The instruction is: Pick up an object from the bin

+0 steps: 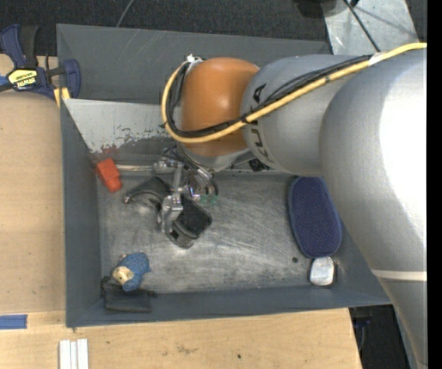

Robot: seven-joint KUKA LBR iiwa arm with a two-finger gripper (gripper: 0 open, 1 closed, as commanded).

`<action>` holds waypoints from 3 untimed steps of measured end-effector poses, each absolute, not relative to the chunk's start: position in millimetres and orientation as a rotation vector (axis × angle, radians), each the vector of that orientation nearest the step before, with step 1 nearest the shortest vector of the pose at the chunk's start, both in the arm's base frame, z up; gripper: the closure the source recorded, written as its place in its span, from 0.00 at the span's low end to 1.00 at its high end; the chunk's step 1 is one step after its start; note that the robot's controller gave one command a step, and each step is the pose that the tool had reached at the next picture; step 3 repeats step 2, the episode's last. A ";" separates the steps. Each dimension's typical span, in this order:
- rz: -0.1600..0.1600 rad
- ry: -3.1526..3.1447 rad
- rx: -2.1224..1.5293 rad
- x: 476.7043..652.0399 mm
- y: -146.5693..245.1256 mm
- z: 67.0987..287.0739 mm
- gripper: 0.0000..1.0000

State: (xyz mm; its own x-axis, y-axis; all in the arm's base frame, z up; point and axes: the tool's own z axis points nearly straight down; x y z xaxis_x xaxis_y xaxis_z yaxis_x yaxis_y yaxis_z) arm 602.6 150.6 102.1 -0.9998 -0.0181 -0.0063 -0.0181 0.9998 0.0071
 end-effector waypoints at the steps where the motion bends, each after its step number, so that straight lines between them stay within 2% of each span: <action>1: 0.021 3.132 -0.021 603.2 152.0 101.2 1.00; 2: 0.002 3.133 -0.136 603.2 165.1 225.6 1.00; 3: 0.002 3.133 -0.136 603.2 165.1 225.6 1.00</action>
Offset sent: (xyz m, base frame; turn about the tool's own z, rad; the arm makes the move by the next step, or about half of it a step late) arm 0.0000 0.0000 0.0000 0.0000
